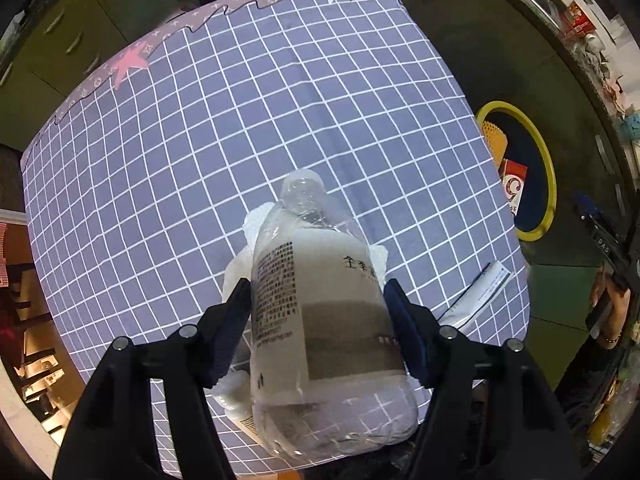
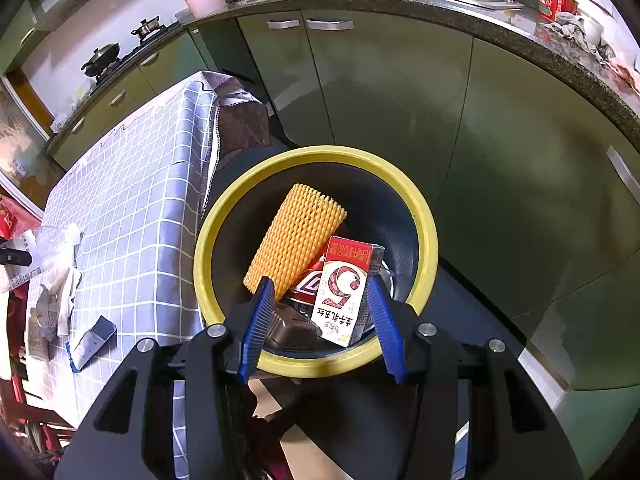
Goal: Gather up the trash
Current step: 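Lift the water bottle, carry it over the bin and release with left tool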
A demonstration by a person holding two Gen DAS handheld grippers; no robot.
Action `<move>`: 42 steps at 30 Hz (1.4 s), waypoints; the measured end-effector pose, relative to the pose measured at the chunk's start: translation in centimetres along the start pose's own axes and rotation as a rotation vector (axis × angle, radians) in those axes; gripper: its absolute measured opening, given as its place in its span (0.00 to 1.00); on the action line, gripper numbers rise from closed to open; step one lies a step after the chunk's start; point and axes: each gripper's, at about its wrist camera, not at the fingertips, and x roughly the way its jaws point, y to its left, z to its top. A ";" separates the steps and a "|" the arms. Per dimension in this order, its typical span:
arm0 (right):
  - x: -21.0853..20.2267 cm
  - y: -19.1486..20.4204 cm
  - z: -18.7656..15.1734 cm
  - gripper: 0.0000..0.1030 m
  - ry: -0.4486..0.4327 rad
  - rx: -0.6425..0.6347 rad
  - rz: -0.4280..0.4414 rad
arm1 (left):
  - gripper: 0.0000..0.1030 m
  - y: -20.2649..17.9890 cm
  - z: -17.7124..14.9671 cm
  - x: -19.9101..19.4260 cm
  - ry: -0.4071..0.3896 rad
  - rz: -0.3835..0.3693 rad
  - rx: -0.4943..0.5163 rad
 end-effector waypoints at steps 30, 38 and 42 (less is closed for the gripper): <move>-1.0 0.0 0.1 0.47 -0.010 -0.002 -0.001 | 0.59 -4.4 1.2 -5.5 -0.117 -0.029 0.108; -4.4 -1.8 -0.3 0.47 -0.059 0.020 -0.033 | 0.59 -13.6 3.5 -7.1 -0.190 -0.103 0.291; -5.6 -3.1 -1.1 0.47 -0.067 0.035 -0.045 | 0.59 -20.1 5.1 -4.9 -0.176 -0.162 0.401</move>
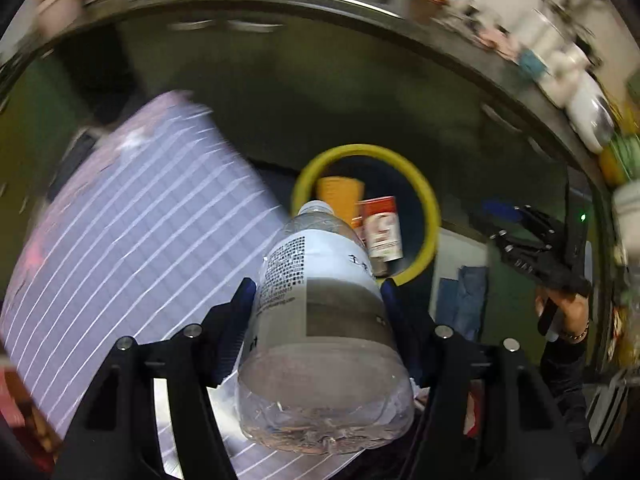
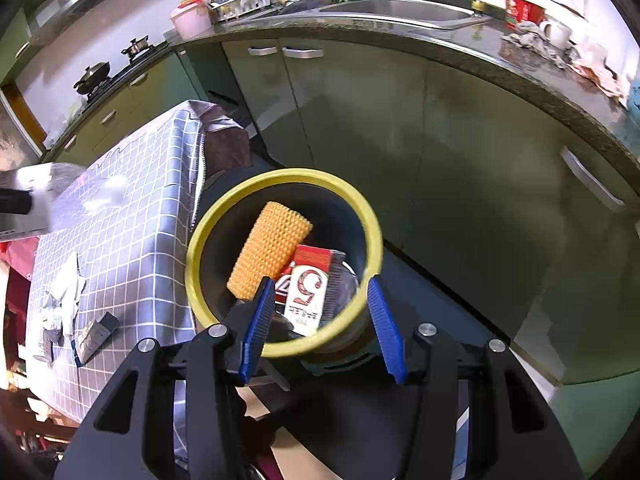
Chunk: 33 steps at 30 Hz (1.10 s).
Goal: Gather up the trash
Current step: 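Lift the water bottle, carry it over the bin and release with left tool, then grasp the white tube with blue cap using the right tool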
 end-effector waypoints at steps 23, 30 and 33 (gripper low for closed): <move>0.3 -2.7 -1.8 0.47 0.036 0.045 0.008 | 0.75 -1.5 -0.7 2.8 -0.165 -0.027 0.031; 0.0 3.7 -0.5 0.47 0.075 -0.117 0.101 | 0.76 4.7 -9.3 -3.0 -0.154 0.035 -0.077; 0.2 8.2 -0.6 0.49 0.123 -0.231 0.197 | 0.77 8.0 -14.1 -4.9 -0.163 0.087 -0.156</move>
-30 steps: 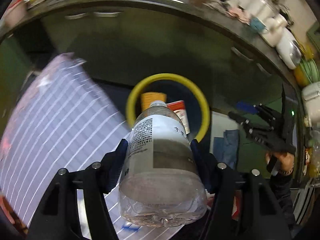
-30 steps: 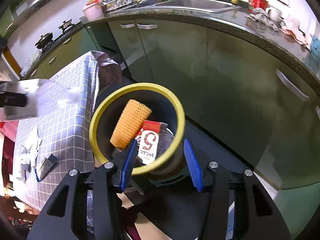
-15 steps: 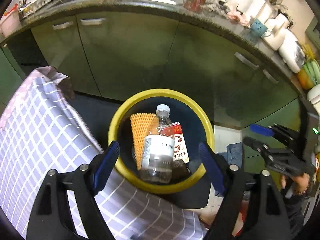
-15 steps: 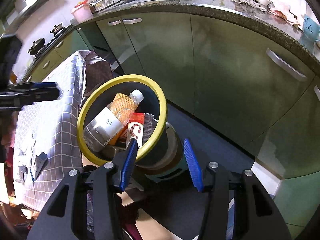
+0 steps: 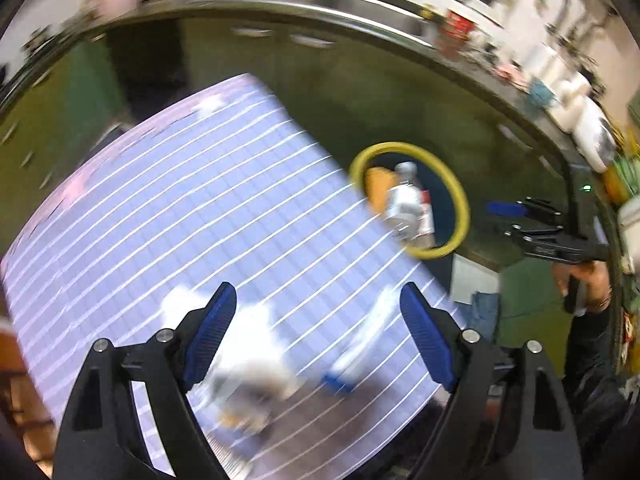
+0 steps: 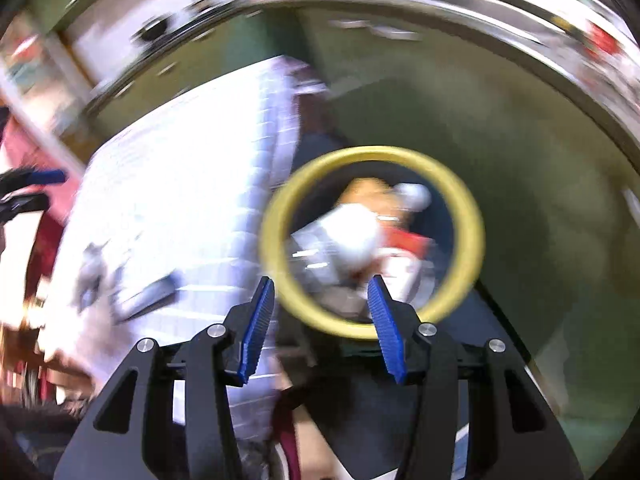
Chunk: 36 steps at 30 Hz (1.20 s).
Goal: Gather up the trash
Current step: 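Grasp the white tube with blue cap using the right tool, then carry the tube to the bin and drop it with the right tool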
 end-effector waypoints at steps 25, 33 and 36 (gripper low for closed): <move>12.0 19.9 -0.9 0.52 0.452 -1.035 0.136 | 0.78 10.5 -13.6 -4.6 -0.018 -0.037 -0.291; 10.8 17.3 -0.9 0.20 0.436 -0.916 0.163 | 0.78 10.6 -13.3 -4.2 -0.015 -0.059 -0.281; 8.2 15.4 -2.3 0.17 0.399 -0.863 0.188 | 0.78 10.4 -13.0 -3.9 -0.012 -0.065 -0.271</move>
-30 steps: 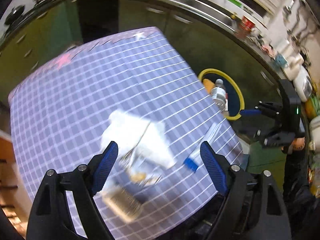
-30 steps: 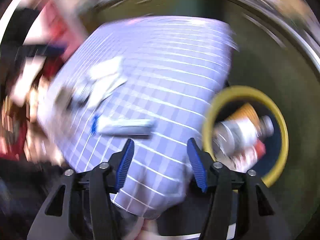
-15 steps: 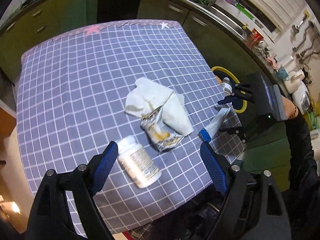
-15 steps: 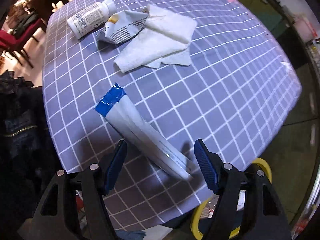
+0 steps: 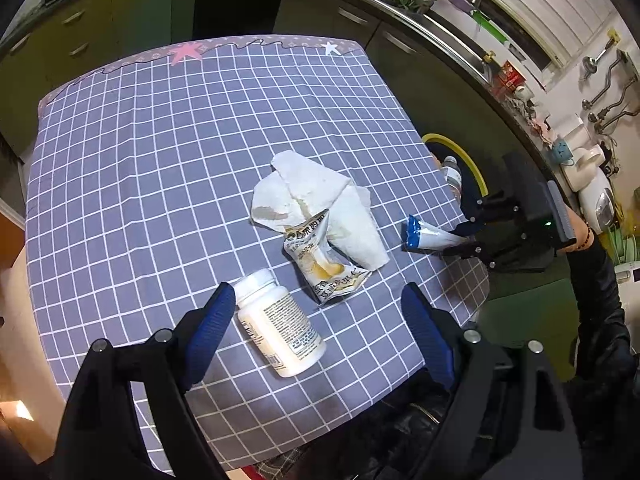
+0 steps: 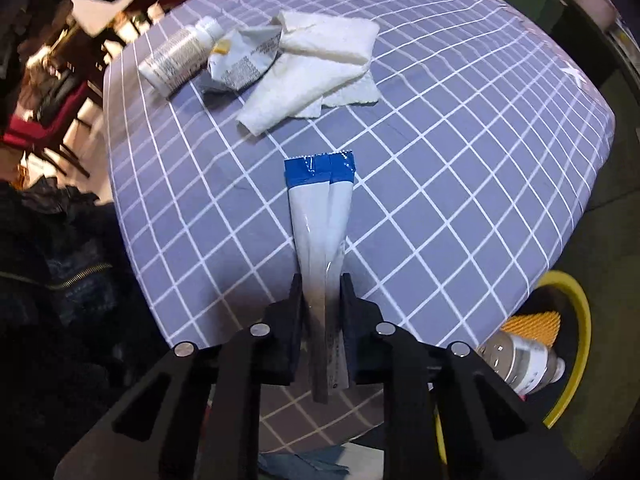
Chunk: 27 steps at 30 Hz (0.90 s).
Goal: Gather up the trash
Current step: 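Carry the tube to the bin and drop it with the right tool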
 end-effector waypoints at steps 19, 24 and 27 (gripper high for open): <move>-6.4 -17.5 -14.1 0.18 -0.119 0.835 -0.264 | 0.80 -0.7 -0.1 0.4 0.020 0.004 0.024; -5.3 -20.2 -16.4 0.58 -0.145 1.013 -0.293 | 0.81 -0.8 0.0 0.4 0.025 0.013 0.026; -5.7 -20.3 -16.9 0.59 -0.185 1.036 -0.329 | 0.81 -0.8 0.0 0.5 0.037 0.023 0.024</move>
